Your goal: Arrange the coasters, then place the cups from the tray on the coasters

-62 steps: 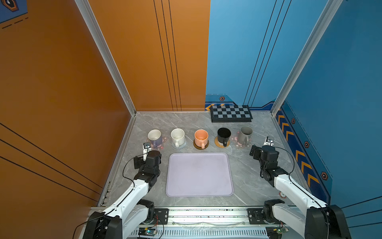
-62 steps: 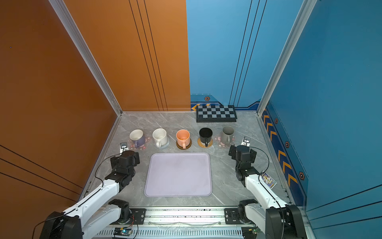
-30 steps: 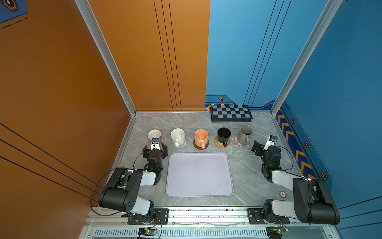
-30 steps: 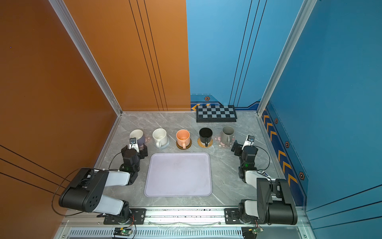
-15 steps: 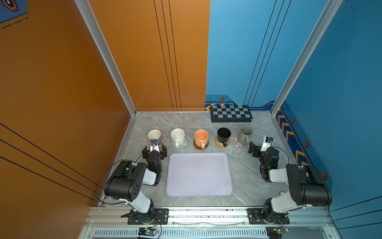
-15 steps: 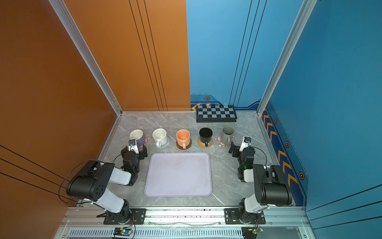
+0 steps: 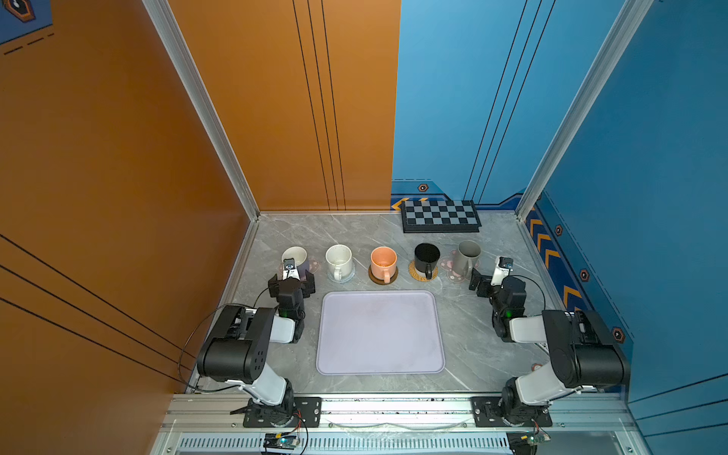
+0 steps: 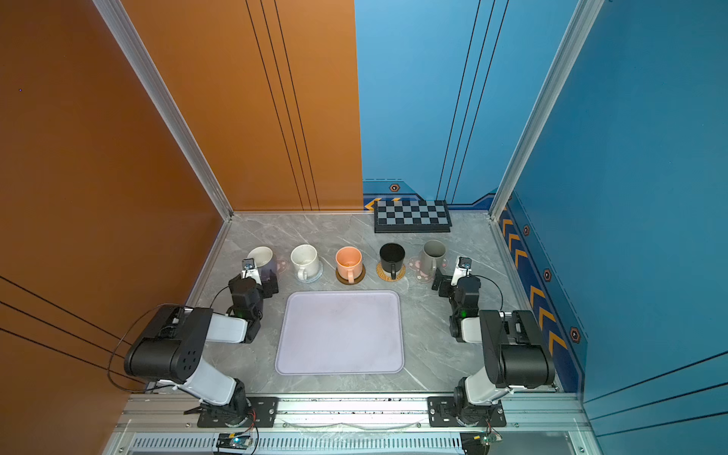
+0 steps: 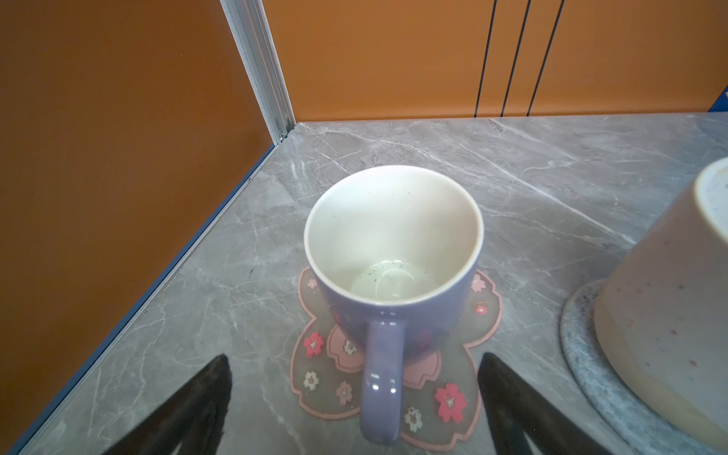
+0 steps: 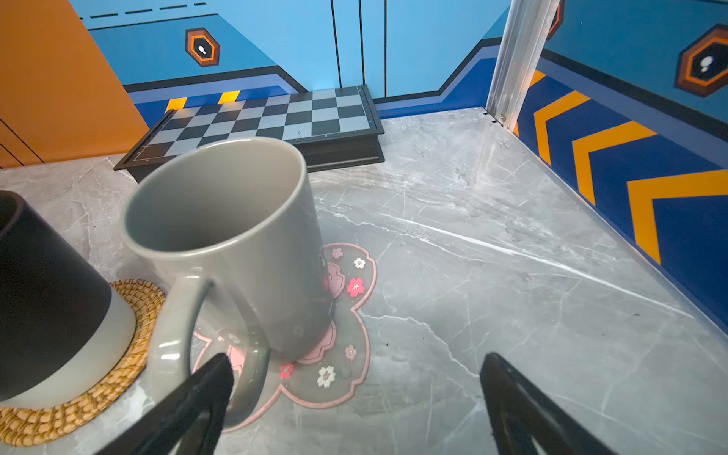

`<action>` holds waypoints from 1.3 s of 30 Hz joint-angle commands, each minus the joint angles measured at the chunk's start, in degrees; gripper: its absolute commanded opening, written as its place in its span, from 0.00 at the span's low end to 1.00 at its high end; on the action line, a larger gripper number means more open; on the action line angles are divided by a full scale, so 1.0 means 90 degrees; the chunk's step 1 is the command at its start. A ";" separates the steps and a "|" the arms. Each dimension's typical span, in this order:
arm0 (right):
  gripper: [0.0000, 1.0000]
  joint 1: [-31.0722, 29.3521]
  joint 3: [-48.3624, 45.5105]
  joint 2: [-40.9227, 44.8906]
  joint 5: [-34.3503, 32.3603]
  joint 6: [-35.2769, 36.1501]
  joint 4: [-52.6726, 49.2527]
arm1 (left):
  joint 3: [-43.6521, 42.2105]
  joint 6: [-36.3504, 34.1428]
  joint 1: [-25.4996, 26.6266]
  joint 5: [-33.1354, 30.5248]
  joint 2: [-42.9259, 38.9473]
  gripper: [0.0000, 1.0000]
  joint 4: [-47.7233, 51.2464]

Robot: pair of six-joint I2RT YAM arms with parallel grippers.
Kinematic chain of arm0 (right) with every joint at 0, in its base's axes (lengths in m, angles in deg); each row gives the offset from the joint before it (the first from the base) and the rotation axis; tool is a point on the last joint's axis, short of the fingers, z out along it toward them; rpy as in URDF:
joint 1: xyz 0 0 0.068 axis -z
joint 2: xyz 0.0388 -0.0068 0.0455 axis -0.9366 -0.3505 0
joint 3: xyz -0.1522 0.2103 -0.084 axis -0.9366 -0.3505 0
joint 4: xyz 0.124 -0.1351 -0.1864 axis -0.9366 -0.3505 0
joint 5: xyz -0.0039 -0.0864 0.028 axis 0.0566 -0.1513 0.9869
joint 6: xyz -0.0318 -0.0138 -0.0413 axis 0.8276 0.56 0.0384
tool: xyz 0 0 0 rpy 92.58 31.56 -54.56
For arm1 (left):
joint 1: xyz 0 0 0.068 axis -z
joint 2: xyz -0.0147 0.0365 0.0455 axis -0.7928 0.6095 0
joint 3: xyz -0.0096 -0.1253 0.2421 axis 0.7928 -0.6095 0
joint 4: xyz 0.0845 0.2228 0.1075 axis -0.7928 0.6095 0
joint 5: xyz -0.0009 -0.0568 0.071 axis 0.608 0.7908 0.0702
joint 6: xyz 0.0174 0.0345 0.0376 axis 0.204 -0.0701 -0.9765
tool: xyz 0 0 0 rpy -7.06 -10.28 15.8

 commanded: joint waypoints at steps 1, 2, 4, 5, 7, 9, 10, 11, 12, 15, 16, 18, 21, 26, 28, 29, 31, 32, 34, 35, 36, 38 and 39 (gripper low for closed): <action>1.00 -0.0057 0.0121 0.0005 -0.0173 0.0108 -0.0171 | 0.0080 0.0103 -0.0028 0.0150 -0.0109 0.98 0.0177; 1.00 -0.0057 0.0116 0.0005 -0.0173 0.0107 -0.0166 | 0.0071 0.0107 -0.0026 0.0151 -0.0114 0.98 0.0171; 1.00 -0.0058 0.0123 0.0008 -0.0182 0.0110 -0.0179 | 0.0076 0.0076 0.0012 0.0122 -0.0118 0.98 0.0168; 1.00 -0.0066 0.0115 0.0005 -0.0182 0.0101 -0.0178 | 0.0083 0.0055 0.0029 0.0124 -0.0108 0.98 0.0177; 1.00 -0.0067 0.0119 0.0008 -0.0182 0.0105 -0.0171 | 0.0089 0.0024 0.0047 0.0109 -0.0091 0.98 0.0177; 1.00 -0.0067 0.0121 0.0004 -0.0182 0.0103 -0.0171 | 0.0089 0.0001 0.0078 0.0106 -0.0103 0.98 0.0170; 1.00 -0.0067 0.0120 0.0000 -0.0182 0.0105 -0.0169 | 0.0082 -0.0025 0.0117 0.0086 -0.0097 0.98 0.0163; 1.00 -0.0067 0.0121 0.0005 -0.0182 0.0102 -0.0180 | 0.0078 -0.0043 0.0138 0.0070 -0.0090 0.98 0.0155; 1.00 -0.0067 0.0120 0.0005 -0.0187 0.0101 -0.0172 | 0.0077 -0.0045 0.0149 0.0067 -0.0096 0.98 0.0148; 1.00 -0.0067 0.0120 0.0005 -0.0188 0.0105 -0.0174 | 0.0086 -0.0054 0.0154 0.0069 -0.0090 0.98 0.0148; 1.00 -0.0067 0.0120 0.0005 -0.0183 0.0102 -0.0173 | 0.0082 -0.0049 0.0154 0.0062 -0.0094 0.98 0.0148; 1.00 -0.0067 0.0120 0.0005 -0.0189 0.0102 -0.0171 | 0.0078 -0.0051 0.0156 0.0067 -0.0093 0.98 0.0148; 1.00 -0.0067 0.0115 0.0008 -0.0184 0.0106 -0.0171 | 0.0080 -0.0054 0.0153 0.0067 -0.0090 0.98 0.0148; 1.00 -0.0067 0.0120 0.0005 -0.0192 0.0109 -0.0181 | 0.0092 -0.0055 0.0159 0.0064 -0.0086 0.98 0.0157; 1.00 -0.0067 0.0120 0.0005 -0.0192 0.0106 -0.0181 | 0.0086 -0.0056 0.0155 0.0063 -0.0077 0.98 0.0158; 1.00 -0.0067 0.0115 0.0004 -0.0187 0.0101 -0.0181 | 0.0086 -0.0061 0.0158 0.0064 -0.0085 0.98 0.0158; 1.00 -0.0067 0.0120 0.0005 -0.0191 0.0102 -0.0181 | 0.0080 -0.0090 0.0187 0.0065 -0.0088 0.98 0.0148; 1.00 -0.0067 0.0120 0.0005 -0.0191 0.0106 -0.0181 | 0.0080 -0.0092 0.0189 0.0062 -0.0077 0.98 0.0148; 1.00 -0.0067 0.0120 0.0005 -0.0185 0.0106 -0.0182 | 0.0077 -0.0092 0.0189 0.0064 -0.0081 0.98 0.0149; 1.00 -0.0067 0.0120 0.0005 -0.0192 0.0103 -0.0181 | 0.0080 -0.0091 0.0189 0.0069 -0.0083 0.98 0.0148; 1.00 -0.0067 0.0120 0.0005 -0.0190 0.0104 -0.0186 | 0.0079 -0.0088 0.0180 0.0080 -0.0083 0.98 0.0148; 1.00 -0.0067 0.0118 0.0005 -0.0193 0.0104 -0.0181 | 0.0081 -0.0090 0.0182 0.0080 -0.0092 0.98 0.0148; 1.00 -0.0067 0.0120 0.0005 -0.0192 0.0106 -0.0182 | 0.0074 -0.0082 0.0179 0.0082 -0.0097 0.98 0.0148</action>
